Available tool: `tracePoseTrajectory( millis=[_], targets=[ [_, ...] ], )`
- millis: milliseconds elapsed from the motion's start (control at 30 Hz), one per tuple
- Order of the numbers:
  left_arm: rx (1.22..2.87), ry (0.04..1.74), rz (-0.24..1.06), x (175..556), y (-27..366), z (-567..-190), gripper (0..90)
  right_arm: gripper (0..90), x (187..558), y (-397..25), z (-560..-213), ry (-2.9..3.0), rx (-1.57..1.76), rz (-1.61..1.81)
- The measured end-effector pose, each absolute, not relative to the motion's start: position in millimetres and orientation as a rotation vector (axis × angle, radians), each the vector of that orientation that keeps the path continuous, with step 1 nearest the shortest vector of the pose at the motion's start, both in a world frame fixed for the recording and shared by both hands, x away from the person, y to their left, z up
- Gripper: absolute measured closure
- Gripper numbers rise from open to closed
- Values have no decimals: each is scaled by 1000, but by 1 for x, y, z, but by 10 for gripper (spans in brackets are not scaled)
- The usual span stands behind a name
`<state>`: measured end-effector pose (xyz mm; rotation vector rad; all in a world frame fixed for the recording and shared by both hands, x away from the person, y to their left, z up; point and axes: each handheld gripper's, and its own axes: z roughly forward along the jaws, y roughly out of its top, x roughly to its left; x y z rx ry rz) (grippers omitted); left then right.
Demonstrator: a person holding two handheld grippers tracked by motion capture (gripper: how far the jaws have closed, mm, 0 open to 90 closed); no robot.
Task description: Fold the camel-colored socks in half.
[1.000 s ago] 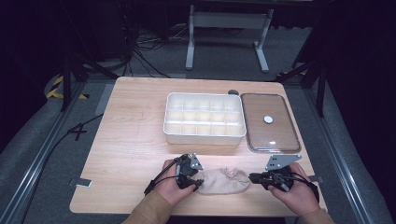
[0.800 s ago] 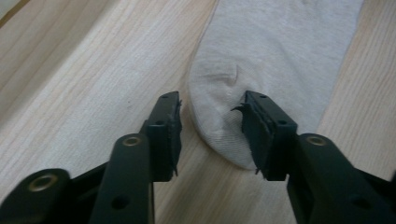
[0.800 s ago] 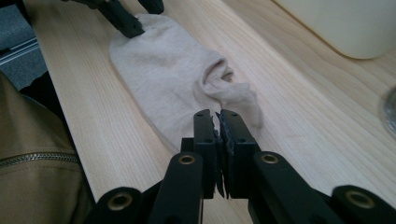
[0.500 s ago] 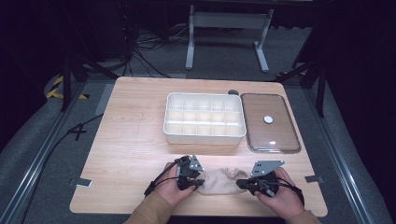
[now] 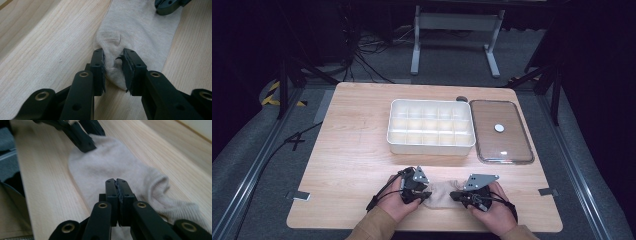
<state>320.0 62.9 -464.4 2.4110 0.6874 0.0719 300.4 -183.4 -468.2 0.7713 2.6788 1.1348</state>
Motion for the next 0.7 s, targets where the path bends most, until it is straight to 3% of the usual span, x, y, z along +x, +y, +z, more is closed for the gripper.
tracePoseTrajectory(
  millis=[133, 233, 600, 700],
  targets=[
    [2418, 699, 111, 317, 58, -464, 629, 900, 301, -185, -469, 2700, 800, 1087],
    [2421, 712, 108, 318, 57, -464, 631, 900, 300, -183, -470, 2694, 788, 1072],
    [2381, 677, 39, 312, 42, -466, 833, 900, 299, -182, -470, 2687, 771, 1064],
    [2350, 688, 9, 312, 44, -466, 847, 900, 298, -182, -470, 2684, 762, 1069]
  ],
)
